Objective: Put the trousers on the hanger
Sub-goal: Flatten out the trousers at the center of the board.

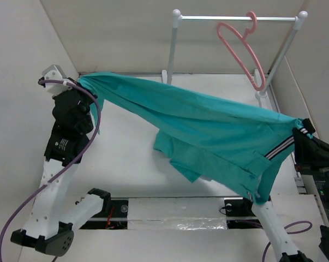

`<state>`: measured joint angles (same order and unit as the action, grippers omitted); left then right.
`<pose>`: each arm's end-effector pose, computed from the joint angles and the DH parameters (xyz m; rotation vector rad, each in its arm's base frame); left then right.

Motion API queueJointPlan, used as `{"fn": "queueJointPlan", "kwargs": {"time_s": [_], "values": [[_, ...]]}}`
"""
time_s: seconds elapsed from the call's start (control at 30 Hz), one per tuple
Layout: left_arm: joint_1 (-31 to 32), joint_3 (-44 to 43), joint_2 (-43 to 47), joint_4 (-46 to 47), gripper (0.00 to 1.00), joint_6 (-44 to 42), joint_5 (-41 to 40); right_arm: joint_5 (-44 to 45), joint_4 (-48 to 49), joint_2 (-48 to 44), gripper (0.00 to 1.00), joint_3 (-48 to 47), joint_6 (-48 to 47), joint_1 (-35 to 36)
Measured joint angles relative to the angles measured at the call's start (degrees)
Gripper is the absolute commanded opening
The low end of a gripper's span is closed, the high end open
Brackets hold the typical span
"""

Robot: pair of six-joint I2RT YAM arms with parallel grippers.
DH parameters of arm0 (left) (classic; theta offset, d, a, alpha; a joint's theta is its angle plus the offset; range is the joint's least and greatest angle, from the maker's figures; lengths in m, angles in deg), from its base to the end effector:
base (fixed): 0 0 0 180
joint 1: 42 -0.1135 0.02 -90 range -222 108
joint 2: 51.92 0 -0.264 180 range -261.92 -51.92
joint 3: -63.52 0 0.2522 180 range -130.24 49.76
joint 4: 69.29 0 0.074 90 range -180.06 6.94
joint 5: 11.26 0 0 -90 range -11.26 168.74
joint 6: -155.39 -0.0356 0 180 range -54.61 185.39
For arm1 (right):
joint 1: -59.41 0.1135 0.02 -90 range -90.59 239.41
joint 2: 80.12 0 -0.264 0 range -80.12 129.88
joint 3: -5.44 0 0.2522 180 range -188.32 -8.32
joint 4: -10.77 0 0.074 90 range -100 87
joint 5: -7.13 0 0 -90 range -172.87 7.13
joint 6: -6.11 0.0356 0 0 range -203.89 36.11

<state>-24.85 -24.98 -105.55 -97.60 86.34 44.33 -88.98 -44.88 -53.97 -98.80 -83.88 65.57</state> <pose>0.1713 -0.0318 0.4821 -0.5306 1.3786 -0.1024 -0.0639 -0.0031 0.5184 -0.1572 1.1724 0.1577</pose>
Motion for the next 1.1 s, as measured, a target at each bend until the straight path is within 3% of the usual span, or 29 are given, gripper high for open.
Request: {"fn": "queueJointPlan", "kwargs": {"time_s": [0.13,0.2,0.33,0.4,0.53,0.63,0.73,0.77,0.83,0.87,0.93,0.97,1.03,1.1], "values": [[-0.2,1.3,0.9,2.0,0.10,-0.9,0.5,0.5,3.6,-2.0,0.00,9.2,1.5,-0.1],[-0.4,3.5,-0.5,4.2,0.10,-0.3,1.6,2.2,7.2,-0.3,0.00,16.8,2.3,-0.1],[1.0,6.8,-11.0,8.2,0.03,1.5,3.3,9.1,13.1,11.4,0.00,30.4,3.7,-0.3],[2.4,6.8,-19.3,10.4,0.05,2.2,4.5,11.6,14.5,17.7,0.00,35.1,4.5,-2.1],[4.5,2.3,-36.8,9.3,0.63,1.4,5.7,13.2,17.1,26.5,0.00,37.3,6.1,-8.4],[6.1,-7.5,-48.1,6.6,0.80,0.2,5.1,13.6,22.8,31.2,0.00,37.2,7.0,-13.7],[7.0,-9.9,-50.6,6.4,0.79,-0.6,4.9,13.6,27.3,37.5,0.00,36.3,8.1,-18.2],[7.3,-9.6,-49.5,5.7,0.76,-0.4,5.1,13.6,28.4,40.1,0.10,35.7,8.7,-19.5],[7.8,-6.5,-45.7,6.8,0.71,1.2,6.3,13.2,30.1,44.8,0.17,34.3,9.7,-21.6],[8.0,-2.8,-42.0,8.0,0.69,2.4,6.9,13.0,30.9,46.7,0.24,33.8,10.0,-22.3],[8.6,6.5,-33.1,9.4,0.69,4.9,7.3,11.7,31.8,49.2,0.53,33.2,10.7,-23.3],[8.9,11.8,-28.4,11.3,0.68,6.5,7.1,11.1,32.5,50.0,0.78,32.9,11.1,-23.5],[9.4,20.9,-20.6,12.0,0.68,9.8,5.9,9.3,33.8,50.4,0.89,32.7,11.1,-23.4],[9.7,27.5,-16.5,11.6,0.68,13.6,4.3,7.5,33.9,49.4,0.90,32.6,11.0,-22.5]]}}
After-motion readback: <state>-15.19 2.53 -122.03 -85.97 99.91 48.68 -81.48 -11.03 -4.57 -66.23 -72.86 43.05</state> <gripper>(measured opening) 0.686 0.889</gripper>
